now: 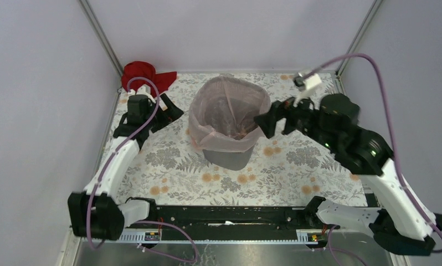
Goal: Put the trash bags into the trash bin
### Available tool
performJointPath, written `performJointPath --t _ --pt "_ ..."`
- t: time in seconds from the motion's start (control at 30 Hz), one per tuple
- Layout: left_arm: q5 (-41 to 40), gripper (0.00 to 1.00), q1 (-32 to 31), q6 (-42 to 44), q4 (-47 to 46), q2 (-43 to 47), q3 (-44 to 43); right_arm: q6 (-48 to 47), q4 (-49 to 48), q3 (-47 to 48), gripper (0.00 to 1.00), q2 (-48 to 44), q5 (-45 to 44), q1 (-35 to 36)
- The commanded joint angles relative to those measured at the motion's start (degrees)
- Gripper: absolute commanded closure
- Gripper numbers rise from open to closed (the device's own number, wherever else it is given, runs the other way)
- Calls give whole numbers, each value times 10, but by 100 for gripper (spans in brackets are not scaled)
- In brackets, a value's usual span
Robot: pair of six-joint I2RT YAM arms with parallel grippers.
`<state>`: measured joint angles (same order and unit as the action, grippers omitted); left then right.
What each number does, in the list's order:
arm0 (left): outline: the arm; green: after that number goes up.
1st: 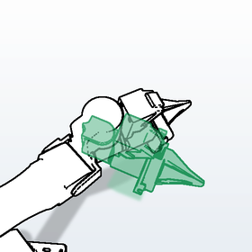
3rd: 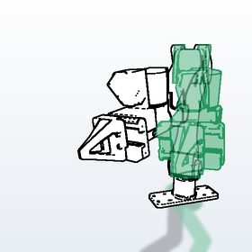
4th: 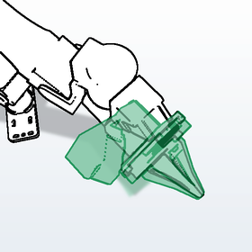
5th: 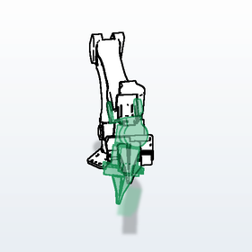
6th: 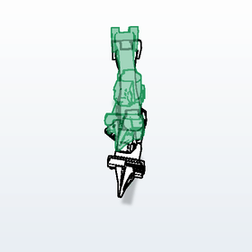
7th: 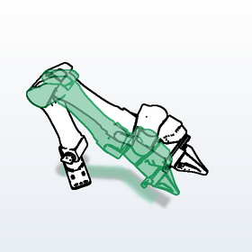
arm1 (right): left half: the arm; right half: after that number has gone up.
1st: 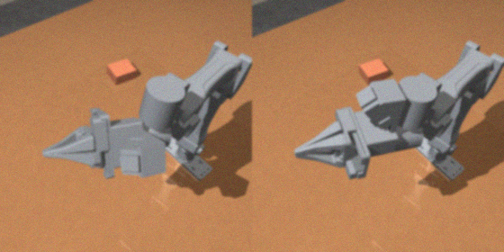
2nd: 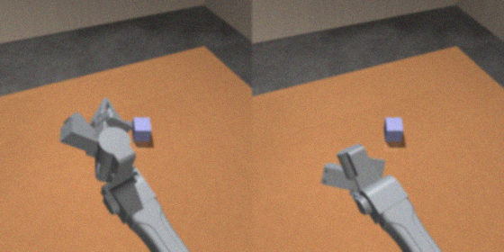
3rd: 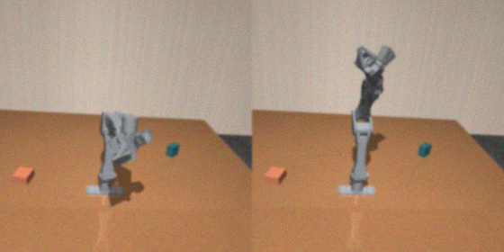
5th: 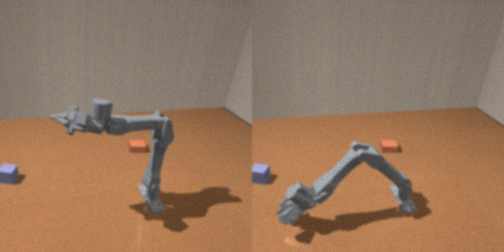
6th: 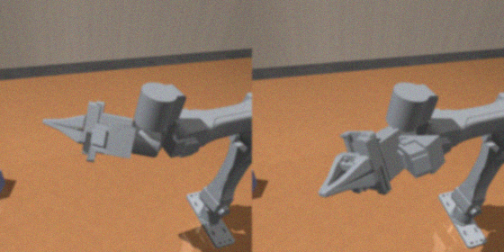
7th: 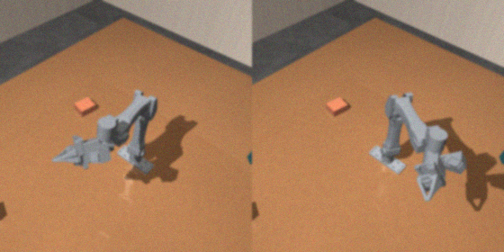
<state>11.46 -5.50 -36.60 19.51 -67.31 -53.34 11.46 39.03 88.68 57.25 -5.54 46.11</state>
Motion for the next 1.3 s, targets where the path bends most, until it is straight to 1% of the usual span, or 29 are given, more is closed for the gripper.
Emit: performJointPath --t 0.0,0.13,0.2,0.4,0.57,0.77,0.9,1.03,1.17,1.23,1.27 --pt "145 4 2 -64 -140 -82 5 9 -23 -36 0 -56 -44 0" --pt "208 8 -8 -148 -268 -134 51 13 -14 -53 0 -85 -62 0" --pt "210 8 -29 -171 -302 -152 67 16 -10 -54 0 -90 -62 0" --pt "179 10 -121 -254 -409 -184 115 21 -17 -69 0 -102 -65 0" --pt "131 11 -212 -313 -482 -220 107 28 -21 -77 0 -110 -64 0" --pt "63 14 -348 -396 -577 -314 69 35 -14 -77 0 -121 -66 0" --pt "25 15 -406 -455 -638 -386 32 40 -8 -76 0 -132 -72 0" --pt "20 16 -446 -479 -674 -455 -36 45 -1 -74 0 -135 -67 0" --pt "23 15 -465 -462 -650 -504 -114 51 6 -74 0 -135 -63 0" --pt "23 15 -466 -444 -645 -507 -127 54 7 -75 0 -135 -60 0" --pt "17 15 -465 -423 -628 -496 -123 55 6 -75 0 -135 -60 0"
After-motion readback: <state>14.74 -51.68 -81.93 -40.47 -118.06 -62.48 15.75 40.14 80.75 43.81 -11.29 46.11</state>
